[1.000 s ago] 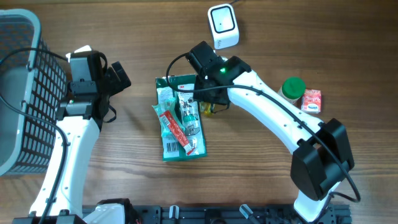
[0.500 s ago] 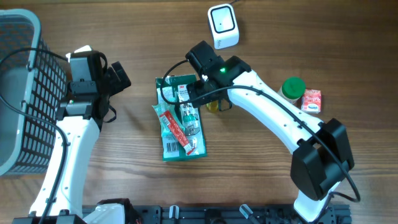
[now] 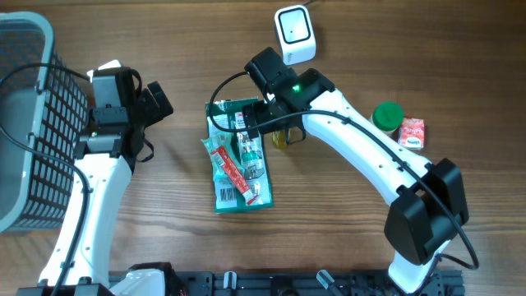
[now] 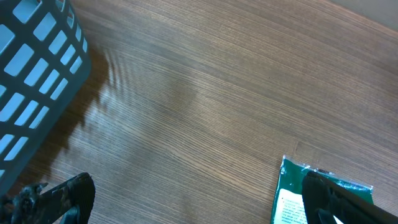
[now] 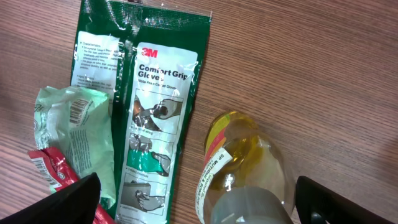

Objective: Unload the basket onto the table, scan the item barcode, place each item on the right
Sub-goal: 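Move the right gripper to the Vim bottle and grasp it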

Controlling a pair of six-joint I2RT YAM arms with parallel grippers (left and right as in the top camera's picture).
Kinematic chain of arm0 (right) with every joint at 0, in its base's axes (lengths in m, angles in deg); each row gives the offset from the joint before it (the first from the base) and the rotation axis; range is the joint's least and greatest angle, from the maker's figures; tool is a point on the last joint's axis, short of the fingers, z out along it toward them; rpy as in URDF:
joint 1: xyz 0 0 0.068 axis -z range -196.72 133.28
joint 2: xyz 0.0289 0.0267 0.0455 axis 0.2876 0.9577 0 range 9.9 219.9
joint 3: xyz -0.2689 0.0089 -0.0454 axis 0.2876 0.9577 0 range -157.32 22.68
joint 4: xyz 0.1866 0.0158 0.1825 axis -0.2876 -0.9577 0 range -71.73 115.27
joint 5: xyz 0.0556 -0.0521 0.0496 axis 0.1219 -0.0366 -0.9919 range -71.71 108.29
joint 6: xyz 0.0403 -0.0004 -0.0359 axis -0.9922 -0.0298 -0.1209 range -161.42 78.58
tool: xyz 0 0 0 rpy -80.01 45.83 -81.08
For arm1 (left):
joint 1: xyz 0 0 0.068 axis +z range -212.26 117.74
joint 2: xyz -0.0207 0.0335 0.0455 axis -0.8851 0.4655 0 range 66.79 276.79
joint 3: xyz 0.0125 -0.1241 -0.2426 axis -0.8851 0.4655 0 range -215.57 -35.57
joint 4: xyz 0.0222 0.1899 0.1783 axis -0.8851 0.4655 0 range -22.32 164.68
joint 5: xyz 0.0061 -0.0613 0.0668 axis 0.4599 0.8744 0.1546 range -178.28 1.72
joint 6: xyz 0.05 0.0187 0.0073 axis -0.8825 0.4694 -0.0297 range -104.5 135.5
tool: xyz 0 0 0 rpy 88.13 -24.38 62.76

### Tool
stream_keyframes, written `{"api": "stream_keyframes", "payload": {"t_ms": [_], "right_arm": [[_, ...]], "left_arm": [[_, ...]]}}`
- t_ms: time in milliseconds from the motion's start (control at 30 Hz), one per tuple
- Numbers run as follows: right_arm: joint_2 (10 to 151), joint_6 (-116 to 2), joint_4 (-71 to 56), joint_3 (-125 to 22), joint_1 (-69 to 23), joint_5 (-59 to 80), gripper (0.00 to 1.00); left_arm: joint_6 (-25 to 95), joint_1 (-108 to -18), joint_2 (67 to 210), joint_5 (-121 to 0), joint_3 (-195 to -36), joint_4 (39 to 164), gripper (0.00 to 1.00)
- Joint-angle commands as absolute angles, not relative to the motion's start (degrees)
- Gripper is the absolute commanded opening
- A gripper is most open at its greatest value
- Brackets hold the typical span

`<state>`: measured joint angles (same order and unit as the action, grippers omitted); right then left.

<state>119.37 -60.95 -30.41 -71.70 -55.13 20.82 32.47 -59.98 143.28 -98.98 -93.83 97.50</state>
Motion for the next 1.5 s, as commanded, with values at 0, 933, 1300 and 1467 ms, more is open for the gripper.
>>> {"api": "stream_keyframes", "payload": {"t_ms": [0, 933, 1300, 1467], "right_arm": [[117.5, -63.7, -30.6, -73.0, -54.9, 19.7, 1.00], [123.0, -73.1, -31.7, -69.8, -53.8, 22.6, 0.62], [123.0, -73.3, -32.4, -69.8, -53.8, 21.2, 0.47], [123.0, -73.2, -32.2, -69.8, -53.8, 21.2, 0.47]], "left_arm": [[31.7, -59.7, 143.0, -99.5, -94.4, 97.3, 1.00], [31.7, -59.7, 143.0, -99.5, -94.4, 97.3, 1.00], [31.8, -59.7, 143.0, -99.5, -94.4, 97.3, 1.00], [31.7, -59.7, 143.0, -99.5, -94.4, 97.3, 1.00]]}}
